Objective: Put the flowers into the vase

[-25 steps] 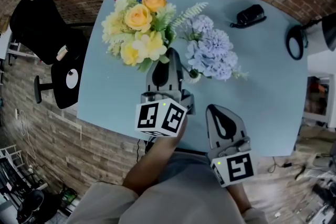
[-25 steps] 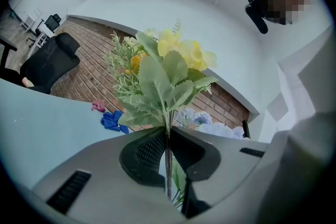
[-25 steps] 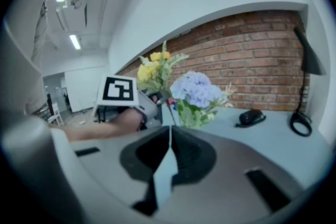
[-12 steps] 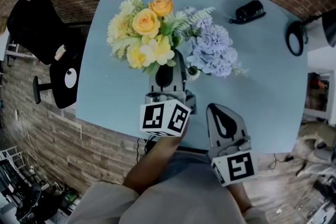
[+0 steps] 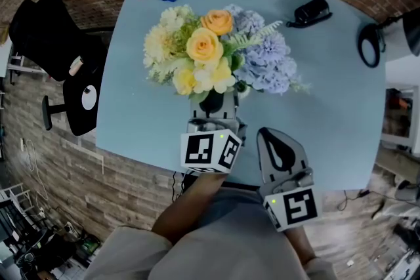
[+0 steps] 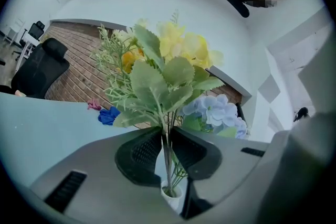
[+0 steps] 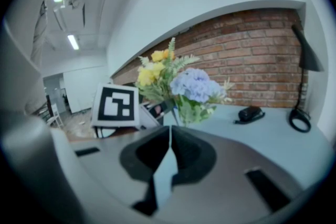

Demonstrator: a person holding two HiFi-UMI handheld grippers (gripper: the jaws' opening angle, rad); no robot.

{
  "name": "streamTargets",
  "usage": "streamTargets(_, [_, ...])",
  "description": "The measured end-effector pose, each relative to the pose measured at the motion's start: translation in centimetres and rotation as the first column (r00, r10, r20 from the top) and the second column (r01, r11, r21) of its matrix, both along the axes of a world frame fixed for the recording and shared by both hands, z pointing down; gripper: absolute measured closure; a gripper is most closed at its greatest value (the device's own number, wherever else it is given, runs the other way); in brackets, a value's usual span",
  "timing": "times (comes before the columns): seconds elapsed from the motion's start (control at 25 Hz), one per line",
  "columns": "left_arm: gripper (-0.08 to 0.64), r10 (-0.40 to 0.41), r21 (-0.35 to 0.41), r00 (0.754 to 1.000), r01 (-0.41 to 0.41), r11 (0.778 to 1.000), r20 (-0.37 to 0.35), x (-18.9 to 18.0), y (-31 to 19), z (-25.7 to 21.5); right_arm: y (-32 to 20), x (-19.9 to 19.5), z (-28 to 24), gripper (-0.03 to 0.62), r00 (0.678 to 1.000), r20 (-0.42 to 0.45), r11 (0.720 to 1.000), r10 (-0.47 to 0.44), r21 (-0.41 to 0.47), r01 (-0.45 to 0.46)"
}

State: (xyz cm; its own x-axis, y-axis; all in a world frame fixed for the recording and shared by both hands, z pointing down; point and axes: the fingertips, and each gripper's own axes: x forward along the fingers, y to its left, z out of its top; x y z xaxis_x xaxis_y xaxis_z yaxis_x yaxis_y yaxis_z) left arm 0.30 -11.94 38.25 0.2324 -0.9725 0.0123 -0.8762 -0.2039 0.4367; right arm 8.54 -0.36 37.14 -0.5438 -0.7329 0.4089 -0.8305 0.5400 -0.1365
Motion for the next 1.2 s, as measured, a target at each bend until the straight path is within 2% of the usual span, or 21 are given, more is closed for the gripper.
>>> streamTargets(0.36, [0.416, 0.031, -0.036, 0.999, -0.030, 0.999, 0.018, 0.1, 0.5, 1.8, 0.1, -0.3, 0.3, 0.568, 1.000, 0.006, 1.000, -0.005, -0.003, 0.005])
streamTargets(0.96, [0.344, 0.100, -0.059, 0.995, -0.099, 0.993, 0.013, 0.8, 1.3, 2.8, 0.1, -1.0, 0.0, 0.568, 1.000, 0.008, 1.000, -0.009, -0.004, 0.009])
streamTargets(1.2, [0.337, 0.115, -0.069, 0.993, -0.114, 0.991, 0.014, 1.1, 2.1, 3.4, 0.4, -1.0, 0.1, 0.568, 1.000, 0.010, 1.000, 0.002, -0.001, -0.002])
